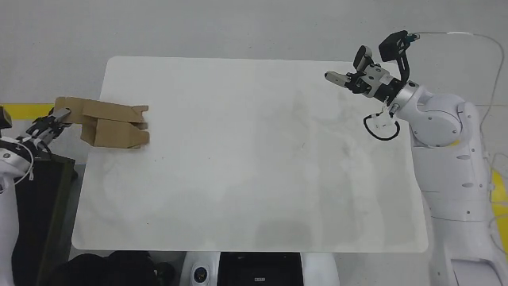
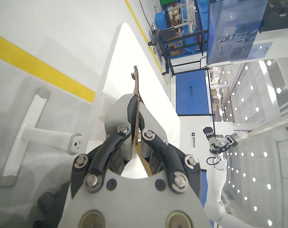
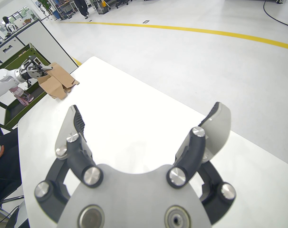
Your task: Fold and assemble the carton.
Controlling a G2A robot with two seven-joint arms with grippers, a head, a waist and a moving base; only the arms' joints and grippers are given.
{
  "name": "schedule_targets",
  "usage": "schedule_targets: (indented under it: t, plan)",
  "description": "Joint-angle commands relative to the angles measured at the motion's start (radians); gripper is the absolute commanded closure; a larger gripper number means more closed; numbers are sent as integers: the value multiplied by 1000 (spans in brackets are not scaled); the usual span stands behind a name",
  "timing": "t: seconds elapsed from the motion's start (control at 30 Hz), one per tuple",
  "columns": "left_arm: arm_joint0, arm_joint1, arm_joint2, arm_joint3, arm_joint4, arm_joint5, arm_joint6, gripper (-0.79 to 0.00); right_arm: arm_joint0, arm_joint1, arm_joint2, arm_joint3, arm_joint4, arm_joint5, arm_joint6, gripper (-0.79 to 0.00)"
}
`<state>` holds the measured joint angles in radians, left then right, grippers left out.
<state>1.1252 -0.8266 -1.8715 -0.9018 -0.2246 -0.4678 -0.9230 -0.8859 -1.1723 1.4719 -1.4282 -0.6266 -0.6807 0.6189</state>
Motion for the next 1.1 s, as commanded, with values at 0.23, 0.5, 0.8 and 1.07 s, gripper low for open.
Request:
schedule_targets:
  t: [0.23, 0.5, 0.8, 1.07]
  plan:
    - [-195, -17, 126, 5, -33, -81, -24, 0, 0, 0, 0, 0, 0, 0, 0, -785]
    - [-404, -62, 339, 73, -34, -168, -115, 0, 0, 0, 0, 0, 0, 0, 0, -785]
    - [-563, -121, 591, 85, -16, -210, -219, 0, 0, 0, 0, 0, 0, 0, 0, -785]
    - [-606, -150, 796, -7, -90, -209, -220, 0, 0, 0, 0, 0, 0, 0, 0, -785]
